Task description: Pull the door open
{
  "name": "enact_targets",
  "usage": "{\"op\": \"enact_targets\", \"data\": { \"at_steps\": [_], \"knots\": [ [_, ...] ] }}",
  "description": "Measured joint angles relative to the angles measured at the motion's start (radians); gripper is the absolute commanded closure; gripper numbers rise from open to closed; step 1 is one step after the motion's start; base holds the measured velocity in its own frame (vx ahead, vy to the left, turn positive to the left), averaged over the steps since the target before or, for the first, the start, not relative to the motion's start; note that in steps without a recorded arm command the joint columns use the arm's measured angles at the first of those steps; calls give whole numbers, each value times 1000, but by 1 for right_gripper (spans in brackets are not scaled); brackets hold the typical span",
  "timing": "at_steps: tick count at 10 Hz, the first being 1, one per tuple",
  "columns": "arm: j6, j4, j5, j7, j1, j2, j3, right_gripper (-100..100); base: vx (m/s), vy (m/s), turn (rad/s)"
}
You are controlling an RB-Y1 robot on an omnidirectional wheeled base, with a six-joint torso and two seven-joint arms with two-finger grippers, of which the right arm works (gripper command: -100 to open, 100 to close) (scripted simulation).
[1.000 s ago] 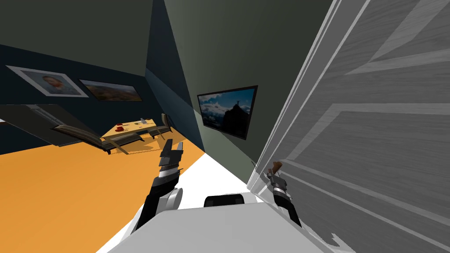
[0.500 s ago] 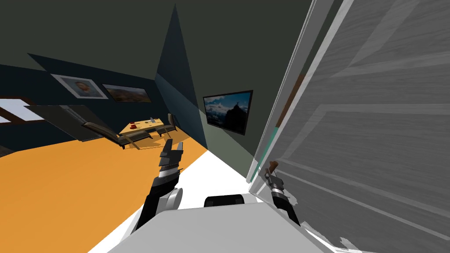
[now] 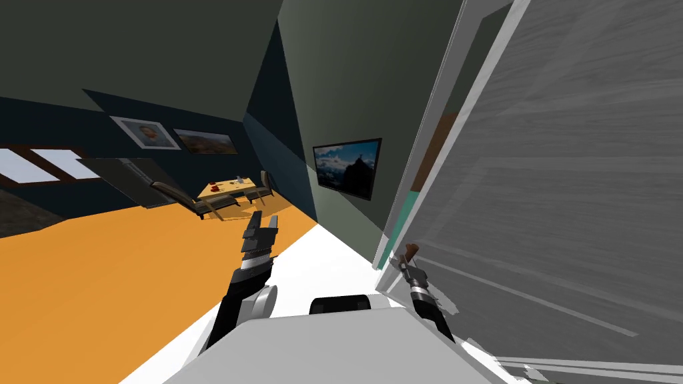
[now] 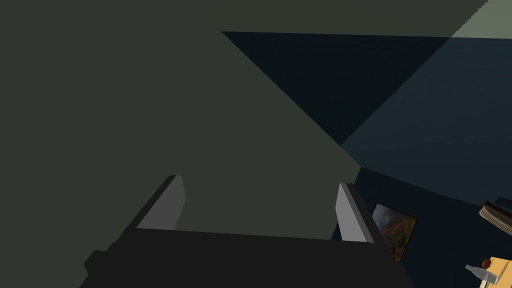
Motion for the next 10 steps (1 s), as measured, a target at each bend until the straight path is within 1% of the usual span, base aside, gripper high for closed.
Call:
{"op": "enact_targets", "data": {
  "at_steps": [1,3,4,5,6,8,10],
  "knots": [
    [-7,-2,10,-8,5,-3,17,100,-259,-45,81],
    [-8,-23,25,-19,20,-13,44,100,-221,16,49],
    [-11,-27,32,-28,27,-21,56,100,-89,15,13],
    [-10,-26,34,-30,29,-21,61,100,-154,-19,79],
    [-14,-28,39,-37,33,-28,69,100,-238,-38,110],
    [-36,-29,54,-56,37,-42,91,100,-251,-23,95],
    [-51,-38,71,-77,54,-60,119,100,-287,-34,110]
  ]
}}
